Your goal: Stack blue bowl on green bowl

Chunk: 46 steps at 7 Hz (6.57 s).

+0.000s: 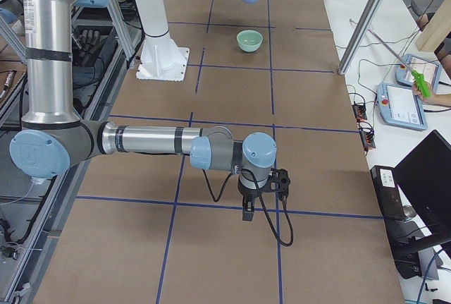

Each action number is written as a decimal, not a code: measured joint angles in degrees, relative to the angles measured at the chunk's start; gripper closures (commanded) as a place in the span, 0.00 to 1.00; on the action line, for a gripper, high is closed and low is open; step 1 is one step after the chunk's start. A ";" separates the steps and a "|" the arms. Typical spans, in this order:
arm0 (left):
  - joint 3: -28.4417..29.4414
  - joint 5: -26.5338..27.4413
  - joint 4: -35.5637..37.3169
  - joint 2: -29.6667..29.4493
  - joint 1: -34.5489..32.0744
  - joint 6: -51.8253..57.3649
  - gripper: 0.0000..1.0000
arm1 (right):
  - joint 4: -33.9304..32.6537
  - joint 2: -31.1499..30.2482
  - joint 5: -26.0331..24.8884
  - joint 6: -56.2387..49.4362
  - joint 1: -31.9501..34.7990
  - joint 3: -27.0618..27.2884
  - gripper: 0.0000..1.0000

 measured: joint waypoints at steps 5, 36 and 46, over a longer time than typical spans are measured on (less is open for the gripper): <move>-9.45 -0.21 18.71 -13.88 4.32 -19.73 1.00 | 0.00 0.00 0.00 0.00 -0.04 0.00 0.00; 12.51 -2.54 11.53 5.23 -20.00 34.91 0.00 | 0.00 0.00 0.00 0.00 0.01 0.00 0.00; 12.49 -2.60 11.98 5.04 -21.73 35.09 0.00 | 0.00 0.00 0.00 0.00 0.00 0.00 0.00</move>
